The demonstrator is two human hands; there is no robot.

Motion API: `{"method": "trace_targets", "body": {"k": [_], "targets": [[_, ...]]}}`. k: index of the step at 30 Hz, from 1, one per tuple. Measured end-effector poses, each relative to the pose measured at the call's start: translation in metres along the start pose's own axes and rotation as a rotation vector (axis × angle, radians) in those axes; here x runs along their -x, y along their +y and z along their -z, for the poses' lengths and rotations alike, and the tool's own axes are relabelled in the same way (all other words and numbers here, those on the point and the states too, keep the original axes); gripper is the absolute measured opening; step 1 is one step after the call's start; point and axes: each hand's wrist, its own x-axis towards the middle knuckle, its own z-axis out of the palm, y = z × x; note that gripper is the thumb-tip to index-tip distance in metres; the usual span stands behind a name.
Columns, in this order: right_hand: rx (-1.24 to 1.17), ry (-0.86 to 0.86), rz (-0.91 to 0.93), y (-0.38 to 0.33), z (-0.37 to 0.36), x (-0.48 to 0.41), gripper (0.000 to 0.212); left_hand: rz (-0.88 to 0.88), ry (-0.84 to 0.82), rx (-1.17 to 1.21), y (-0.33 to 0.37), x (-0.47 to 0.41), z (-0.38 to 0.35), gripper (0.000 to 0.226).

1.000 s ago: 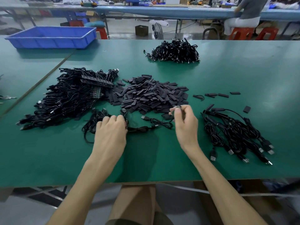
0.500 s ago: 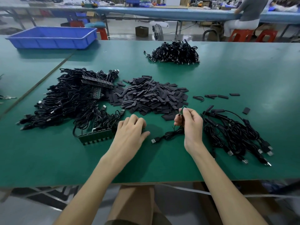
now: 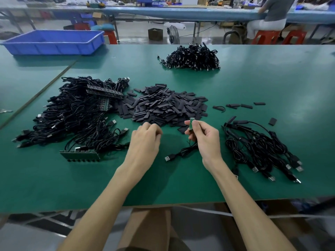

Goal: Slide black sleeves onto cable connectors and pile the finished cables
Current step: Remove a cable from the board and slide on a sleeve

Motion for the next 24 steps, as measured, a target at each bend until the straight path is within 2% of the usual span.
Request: {"method": "trace_targets", "body": {"k": [3,6,8,12,16,19,22,24], "targets": [[0.063,-0.028,0.016,0.000,0.000,0.000,0.024,-0.085,-0.055,0.085,0.014,-0.021,-0.016,0.014],[0.052,-0.052,-0.001,-0.001,0.001,-0.001,0.027,-0.084,-0.135,0.209,0.024,-0.036,-0.031,0.019],[0.029,-0.065,-0.021,-0.001,0.001,-0.001,0.033,-0.083,-0.126,0.262,0.030,-0.041,-0.039,0.022],[0.012,-0.030,-0.020,-0.001,0.001,-0.001,0.030,-0.114,-0.110,0.175,0.038,-0.044,-0.051,0.023],[-0.021,0.078,-0.040,0.001,0.005,-0.002,0.034,-0.049,-0.100,0.122,0.043,-0.043,-0.056,0.023],[-0.021,0.071,-0.038,0.000,0.005,-0.002,0.032,-0.075,-0.090,0.033,0.044,-0.042,-0.056,0.022],[-0.014,0.058,-0.024,-0.001,0.005,-0.002,0.031,-0.052,-0.066,0.086,0.039,-0.040,-0.049,0.023],[-0.020,0.036,-0.024,-0.001,0.005,-0.002,0.031,0.013,-0.061,0.220,0.034,-0.038,-0.043,0.020]]}}
